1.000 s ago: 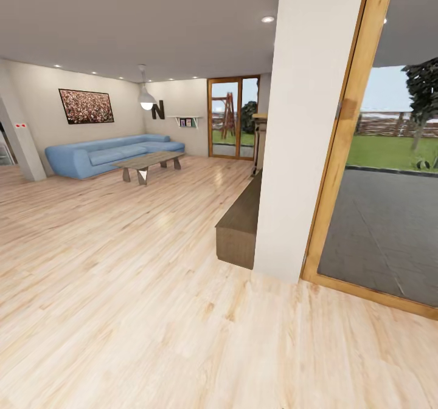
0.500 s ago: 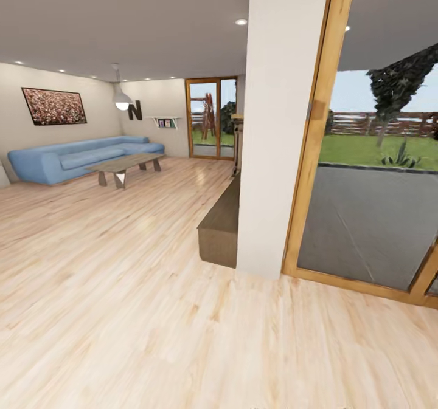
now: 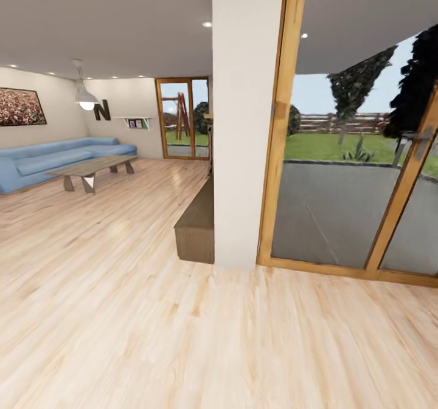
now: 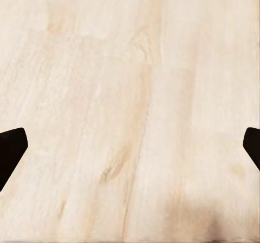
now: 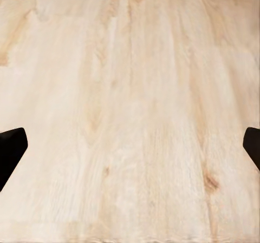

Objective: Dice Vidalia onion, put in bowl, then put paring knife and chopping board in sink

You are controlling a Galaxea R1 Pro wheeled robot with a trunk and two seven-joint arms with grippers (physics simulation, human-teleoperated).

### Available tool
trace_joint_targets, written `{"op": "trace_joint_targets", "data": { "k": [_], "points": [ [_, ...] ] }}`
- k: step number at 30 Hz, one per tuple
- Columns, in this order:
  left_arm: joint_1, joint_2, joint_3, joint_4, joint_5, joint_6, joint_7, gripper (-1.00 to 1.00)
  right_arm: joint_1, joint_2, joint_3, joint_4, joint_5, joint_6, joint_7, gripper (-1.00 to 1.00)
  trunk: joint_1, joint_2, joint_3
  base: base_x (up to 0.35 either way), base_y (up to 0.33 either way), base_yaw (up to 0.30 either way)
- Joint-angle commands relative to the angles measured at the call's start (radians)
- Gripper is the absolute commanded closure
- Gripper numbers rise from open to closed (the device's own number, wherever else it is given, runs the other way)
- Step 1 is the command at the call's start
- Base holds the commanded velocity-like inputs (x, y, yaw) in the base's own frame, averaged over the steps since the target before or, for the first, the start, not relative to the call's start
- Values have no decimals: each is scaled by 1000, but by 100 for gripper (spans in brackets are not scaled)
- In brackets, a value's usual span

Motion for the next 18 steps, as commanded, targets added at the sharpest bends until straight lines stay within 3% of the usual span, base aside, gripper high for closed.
{"op": "trace_joint_targets", "data": {
  "k": [1,7,18],
  "points": [
    [0,0,0,0,1,-2,0,-100,-1,1,-10,1,0,-3,1,-100,-1,-1,-1,-333,0,-278],
    [0,0,0,0,1,-2,0,-100,-1,1,-20,1,0,-3,1,-100,-1,-1,-1,-293,0,-278],
    [1,0,0,0,-1,-2,0,-100,-1,2,-20,2,0,-3,2,-100,-1,-1,-1,-38,0,-278]
  ]
}}
